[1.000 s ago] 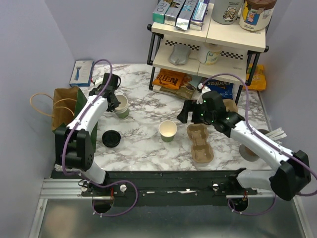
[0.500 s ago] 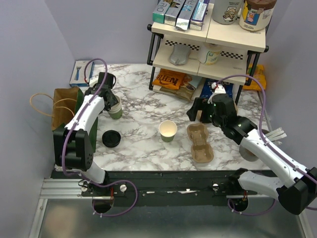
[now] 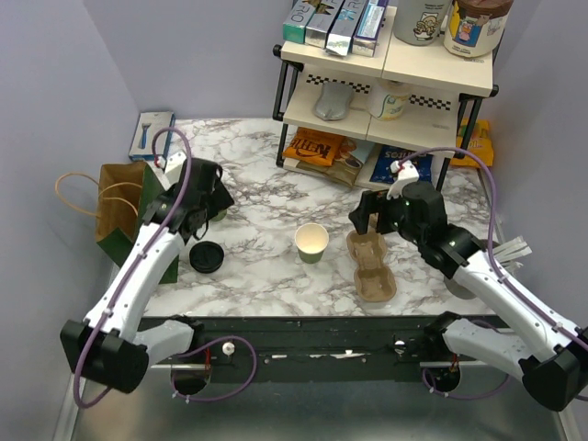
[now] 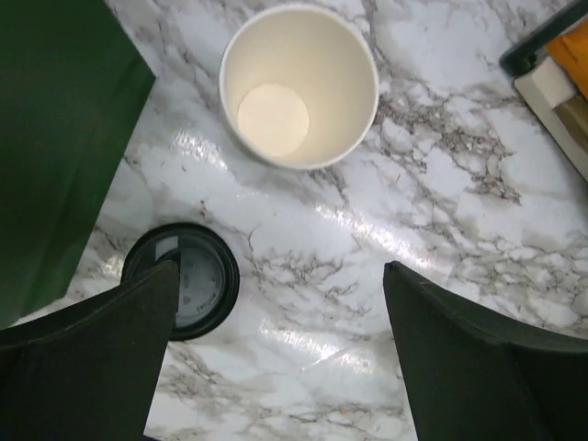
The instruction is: Pack the takeout coffee
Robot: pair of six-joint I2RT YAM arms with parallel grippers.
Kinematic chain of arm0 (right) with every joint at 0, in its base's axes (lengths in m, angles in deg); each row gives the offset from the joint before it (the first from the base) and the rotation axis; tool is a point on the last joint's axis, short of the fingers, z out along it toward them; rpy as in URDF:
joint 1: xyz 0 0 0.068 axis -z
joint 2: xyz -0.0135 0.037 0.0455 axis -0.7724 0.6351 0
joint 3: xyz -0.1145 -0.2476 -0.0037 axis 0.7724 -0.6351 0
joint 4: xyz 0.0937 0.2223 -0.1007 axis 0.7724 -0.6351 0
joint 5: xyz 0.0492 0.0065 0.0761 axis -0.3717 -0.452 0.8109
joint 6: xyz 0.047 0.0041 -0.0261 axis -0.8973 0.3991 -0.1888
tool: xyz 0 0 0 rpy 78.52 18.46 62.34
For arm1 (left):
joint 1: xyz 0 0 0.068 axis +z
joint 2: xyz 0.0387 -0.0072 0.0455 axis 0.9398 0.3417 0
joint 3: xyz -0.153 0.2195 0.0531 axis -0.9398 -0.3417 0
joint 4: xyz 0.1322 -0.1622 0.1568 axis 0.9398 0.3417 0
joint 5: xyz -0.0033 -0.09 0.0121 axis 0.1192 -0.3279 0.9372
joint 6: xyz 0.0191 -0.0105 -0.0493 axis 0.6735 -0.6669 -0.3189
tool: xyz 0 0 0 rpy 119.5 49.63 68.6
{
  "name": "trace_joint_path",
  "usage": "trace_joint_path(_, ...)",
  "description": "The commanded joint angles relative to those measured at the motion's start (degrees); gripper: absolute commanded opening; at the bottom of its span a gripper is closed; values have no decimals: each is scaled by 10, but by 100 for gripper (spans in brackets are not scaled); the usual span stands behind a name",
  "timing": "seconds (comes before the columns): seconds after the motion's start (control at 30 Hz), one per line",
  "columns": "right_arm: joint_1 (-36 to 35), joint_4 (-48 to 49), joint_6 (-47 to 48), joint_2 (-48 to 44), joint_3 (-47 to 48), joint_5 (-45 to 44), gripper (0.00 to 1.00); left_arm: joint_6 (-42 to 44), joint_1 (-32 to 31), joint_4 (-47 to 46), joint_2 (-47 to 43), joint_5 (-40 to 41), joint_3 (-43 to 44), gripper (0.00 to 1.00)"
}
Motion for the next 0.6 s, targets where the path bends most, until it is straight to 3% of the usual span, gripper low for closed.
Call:
trace_joint_path(0.0,-1,81,53,-38,-38,61,100,-92,-17,66,-98,-22,-111,99)
trace_joint_path(0.13,-1,86,53,-43,-47,54,100,-134,-19,82,-175,-9,-184,99)
trace_joint_path(0.3,0,83,53,-29,-46,36,100,-176,-20,139,-159,38,-212,99)
trace_joint_path(0.57,0,71,51,-18,-44,25,100,-224,5,34,-117,31,-296,97)
